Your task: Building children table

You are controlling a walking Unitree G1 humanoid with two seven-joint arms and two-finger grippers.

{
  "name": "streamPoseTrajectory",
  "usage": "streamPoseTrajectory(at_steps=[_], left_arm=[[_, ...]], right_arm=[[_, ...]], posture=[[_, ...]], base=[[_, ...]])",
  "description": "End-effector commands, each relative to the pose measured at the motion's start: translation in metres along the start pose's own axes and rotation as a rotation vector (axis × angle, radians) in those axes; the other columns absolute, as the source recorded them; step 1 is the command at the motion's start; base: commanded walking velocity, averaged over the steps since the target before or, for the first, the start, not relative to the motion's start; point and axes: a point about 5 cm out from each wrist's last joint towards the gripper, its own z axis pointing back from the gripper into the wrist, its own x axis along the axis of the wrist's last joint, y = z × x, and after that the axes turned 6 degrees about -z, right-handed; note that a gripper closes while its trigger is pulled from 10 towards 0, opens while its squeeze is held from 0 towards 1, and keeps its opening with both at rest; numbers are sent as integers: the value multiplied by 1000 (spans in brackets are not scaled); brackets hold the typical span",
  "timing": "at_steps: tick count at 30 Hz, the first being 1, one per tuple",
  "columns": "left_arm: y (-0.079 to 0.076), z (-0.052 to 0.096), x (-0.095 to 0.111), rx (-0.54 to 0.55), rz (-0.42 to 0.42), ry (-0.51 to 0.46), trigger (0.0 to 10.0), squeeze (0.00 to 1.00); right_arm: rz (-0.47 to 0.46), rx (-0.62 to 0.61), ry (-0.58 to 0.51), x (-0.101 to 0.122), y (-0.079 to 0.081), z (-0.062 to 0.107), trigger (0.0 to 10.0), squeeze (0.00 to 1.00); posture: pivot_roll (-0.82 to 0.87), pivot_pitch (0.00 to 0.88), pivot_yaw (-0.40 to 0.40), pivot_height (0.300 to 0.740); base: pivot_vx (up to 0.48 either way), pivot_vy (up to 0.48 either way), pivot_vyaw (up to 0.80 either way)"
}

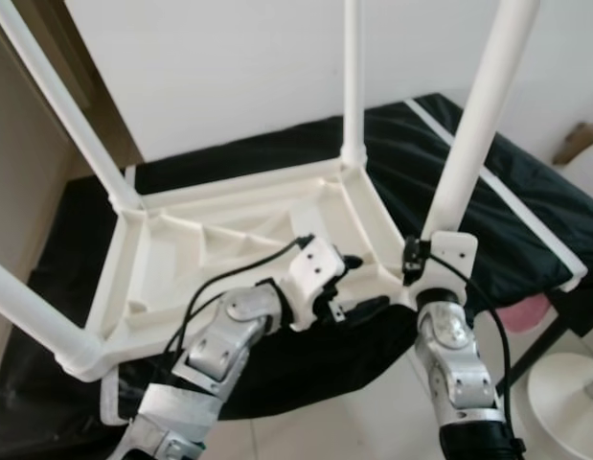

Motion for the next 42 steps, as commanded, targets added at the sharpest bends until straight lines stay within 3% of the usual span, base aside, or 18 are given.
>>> streamPoseTrajectory(at_steps=[1, 3, 4, 5, 6, 13, 15, 16, 20, 21, 27, 31, 36, 37, 42], left_arm=[[10, 3, -2, 81, 3, 25, 10000, 0], [10, 3, -2, 81, 3, 25, 10000, 0], [14, 3, -1, 114, 16, 13, 10000, 0], [14, 3, -1, 114, 16, 13, 10000, 0], [17, 3, 0, 141, 29, 0, 10000, 0], [21, 3, 1, 166, 19, 2, 10000, 0], [19, 3, 0, 150, 18, 3, 10000, 0], [14, 5, -1, 114, 28, -2, 10000, 0], [13, 6, -1, 104, 33, -5, 10000, 0], [12, 6, -1, 95, 39, -11, 10000, 0], [12, 2, 9, 85, 103, -79, 10000, 0], [8, -3, 8, 47, 37, -43, 10000, 0], [8, -2, 8, 48, 29, -40, 10000, 0], [11, 1, 8, 59, 29, -32, 10000, 0], [13, 3, 8, 62, 28, -27, 10000, 0]], right_arm=[[-48, -23, 97, -18, 0, 7, 10000, 0], [-48, -23, 97, -18, 0, 7, 10000, 0], [-45, -17, 81, -14, 2, 7, 10000, 733], [-45, -17, 81, -14, 2, 7, 10000, 733], [-47, -5, 66, -10, 3, 7, 10000, 1000], [-68, 77, 16, 1, 4, 8, 10000, 1000], [-70, 148, 3, 4, 1, 8, 10000, 1000], [-42, 289, -17, 9, -6, 8, 10000, 1000], [-31, 325, -18, 11, -8, 7, 10000, 1000], [-4, 356, -12, 11, -12, 4, 10000, 0], [94, 523, 18, 11, -15, -9, 10000, 0], [193, 719, 73, 13, -17, -25, 10000, 0], [204, 753, 93, 10, -21, -26, 10000, 0], [198, 752, 106, 6, -25, -28, 0, 0], [181, 764, 117, 2, -27, -29, 0, 0]], posture=[[-124, 0, 130, 740], [-124, 0, 130, 740], [-127, 0, 128, 740], [-127, 0, 128, 740], [-127, 0, 128, 740], [-133, 0, 115, 740], [-133, 0, 109, 740], [-134, 0, 109, 740], [-134, 0, 110, 740], [-134, 0, 111, 740], [-135, 0, 118, 740], [-121, 0, 116, 740], [-121, 0, 116, 740], [-116, 0, 122, 740], [-113, 0, 128, 740]], base=[[0, 0, 0], [0, 0, 0], [0, 0, 0], [0, 0, 0], [0, 0, 0], [0, 0, 0], [0, 0, 0], [0, 0, 0], [0, 0, 0], [0, 0, 0], [0, 0, 0], [0, 0, 0], [0, 0, 0], [0, 0, 0], [0, 0, 0]])
